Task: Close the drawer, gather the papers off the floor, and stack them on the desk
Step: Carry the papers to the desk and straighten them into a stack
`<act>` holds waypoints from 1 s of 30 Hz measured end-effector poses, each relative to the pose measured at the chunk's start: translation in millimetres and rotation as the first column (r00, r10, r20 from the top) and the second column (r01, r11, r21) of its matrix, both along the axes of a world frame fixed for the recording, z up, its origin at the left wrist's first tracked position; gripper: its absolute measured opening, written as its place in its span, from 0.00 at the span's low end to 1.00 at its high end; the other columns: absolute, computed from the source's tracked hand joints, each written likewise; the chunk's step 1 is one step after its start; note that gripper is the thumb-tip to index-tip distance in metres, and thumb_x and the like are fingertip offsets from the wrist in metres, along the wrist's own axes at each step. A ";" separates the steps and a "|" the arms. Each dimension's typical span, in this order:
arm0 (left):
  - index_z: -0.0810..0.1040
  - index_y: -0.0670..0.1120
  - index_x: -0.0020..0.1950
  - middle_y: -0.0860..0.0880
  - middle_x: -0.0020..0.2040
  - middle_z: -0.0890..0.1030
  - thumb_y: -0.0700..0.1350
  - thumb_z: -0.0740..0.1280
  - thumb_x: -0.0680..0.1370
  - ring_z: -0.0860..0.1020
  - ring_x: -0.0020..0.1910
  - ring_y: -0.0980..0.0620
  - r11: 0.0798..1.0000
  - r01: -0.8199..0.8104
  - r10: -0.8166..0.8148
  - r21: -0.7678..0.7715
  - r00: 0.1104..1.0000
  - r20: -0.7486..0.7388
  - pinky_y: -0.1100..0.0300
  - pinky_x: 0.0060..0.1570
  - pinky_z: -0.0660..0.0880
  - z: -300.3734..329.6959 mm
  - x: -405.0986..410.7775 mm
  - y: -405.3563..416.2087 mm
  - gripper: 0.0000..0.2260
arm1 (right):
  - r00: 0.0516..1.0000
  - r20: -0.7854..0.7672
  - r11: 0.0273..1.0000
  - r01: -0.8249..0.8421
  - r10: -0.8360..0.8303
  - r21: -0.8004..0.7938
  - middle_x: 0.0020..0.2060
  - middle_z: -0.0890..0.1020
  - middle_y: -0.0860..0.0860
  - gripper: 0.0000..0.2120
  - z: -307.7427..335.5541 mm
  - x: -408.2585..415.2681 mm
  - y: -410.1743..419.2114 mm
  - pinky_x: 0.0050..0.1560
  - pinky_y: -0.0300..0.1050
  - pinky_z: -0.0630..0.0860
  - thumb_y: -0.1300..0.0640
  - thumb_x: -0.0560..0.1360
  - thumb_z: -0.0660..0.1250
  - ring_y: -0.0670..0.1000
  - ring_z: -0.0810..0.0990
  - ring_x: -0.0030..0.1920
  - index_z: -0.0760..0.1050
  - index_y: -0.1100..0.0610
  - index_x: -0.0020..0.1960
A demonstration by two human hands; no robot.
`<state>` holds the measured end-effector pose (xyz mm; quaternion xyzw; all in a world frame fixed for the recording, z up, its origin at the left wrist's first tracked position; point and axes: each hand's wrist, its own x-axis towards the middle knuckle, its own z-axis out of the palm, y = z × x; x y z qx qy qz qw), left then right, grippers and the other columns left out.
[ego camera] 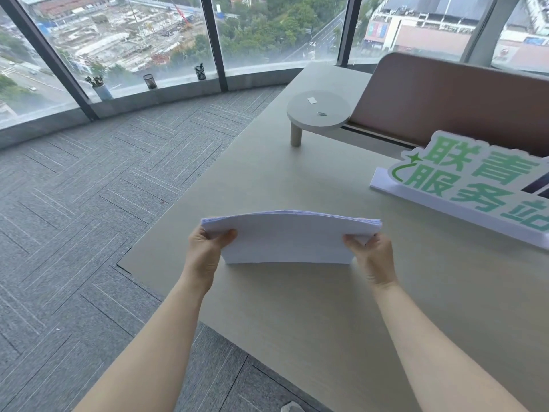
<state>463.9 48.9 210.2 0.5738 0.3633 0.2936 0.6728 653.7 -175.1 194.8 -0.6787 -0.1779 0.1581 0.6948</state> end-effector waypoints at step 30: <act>0.81 0.47 0.38 0.52 0.37 0.81 0.38 0.72 0.73 0.76 0.38 0.52 0.998 0.041 -0.016 0.051 0.909 -0.417 0.59 0.40 0.71 -94.7 17.3 4.2 0.06 | 0.999 -0.039 0.854 -0.005 -0.017 -0.520 0.34 0.77 0.48 0.08 -68.7 5.3 -13.2 0.36 0.44 0.67 0.60 0.78 0.62 0.46 0.72 0.34 0.74 0.51 0.42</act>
